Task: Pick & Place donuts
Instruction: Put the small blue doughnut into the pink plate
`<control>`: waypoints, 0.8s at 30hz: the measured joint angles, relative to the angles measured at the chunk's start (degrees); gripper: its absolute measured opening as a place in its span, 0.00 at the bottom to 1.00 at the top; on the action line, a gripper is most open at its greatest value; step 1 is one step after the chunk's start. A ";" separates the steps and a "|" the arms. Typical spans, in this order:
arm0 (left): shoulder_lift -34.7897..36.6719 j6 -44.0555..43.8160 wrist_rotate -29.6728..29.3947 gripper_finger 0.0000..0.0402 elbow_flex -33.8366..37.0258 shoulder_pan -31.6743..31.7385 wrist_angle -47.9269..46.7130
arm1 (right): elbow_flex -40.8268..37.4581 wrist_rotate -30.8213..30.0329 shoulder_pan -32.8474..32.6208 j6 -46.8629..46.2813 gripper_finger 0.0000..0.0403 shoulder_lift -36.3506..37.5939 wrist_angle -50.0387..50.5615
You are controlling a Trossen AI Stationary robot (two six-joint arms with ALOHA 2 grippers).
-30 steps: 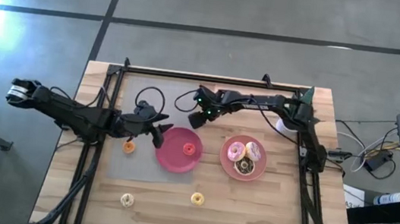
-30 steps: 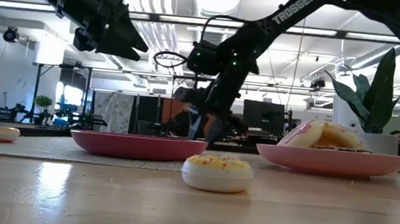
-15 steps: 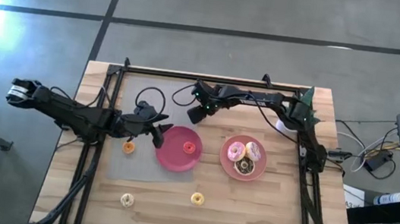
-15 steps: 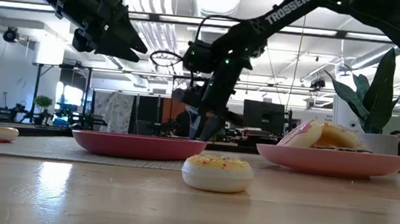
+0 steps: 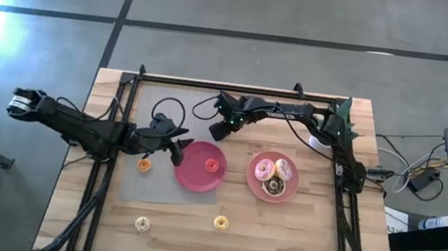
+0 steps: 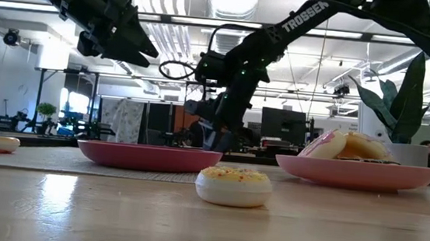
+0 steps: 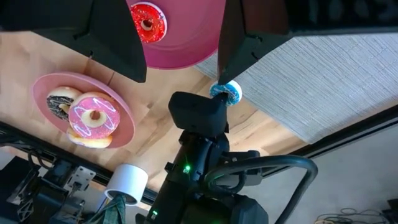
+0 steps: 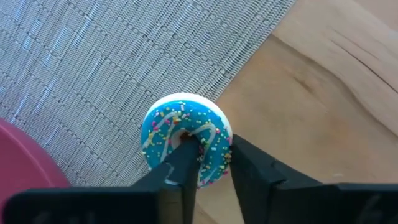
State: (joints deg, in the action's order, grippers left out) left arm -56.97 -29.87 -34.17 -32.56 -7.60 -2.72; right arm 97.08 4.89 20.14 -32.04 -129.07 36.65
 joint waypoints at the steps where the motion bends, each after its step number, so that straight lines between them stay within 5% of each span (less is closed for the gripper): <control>1: 0.00 0.00 0.00 0.43 0.00 0.00 -0.08 | 0.00 0.03 0.00 0.32 0.14 0.02 0.00; 5: 0.00 0.02 0.00 0.43 0.00 0.00 -1.63 | -0.04 0.10 -0.02 0.82 0.04 0.66 0.59; 19: 2.99 -11.09 0.19 0.43 0.00 -0.83 -20.85 | 3.81 3.73 -8.72 6.37 0.03 5.22 1.39; 24: 3.72 -15.33 0.20 0.43 0.00 -2.47 -25.25 | 3.63 -1.52 -11.79 6.80 0.03 5.22 0.09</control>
State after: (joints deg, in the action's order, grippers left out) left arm -53.25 -45.20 -33.98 -32.56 -10.06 -27.97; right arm 100.71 3.37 8.35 -25.24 -123.85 36.74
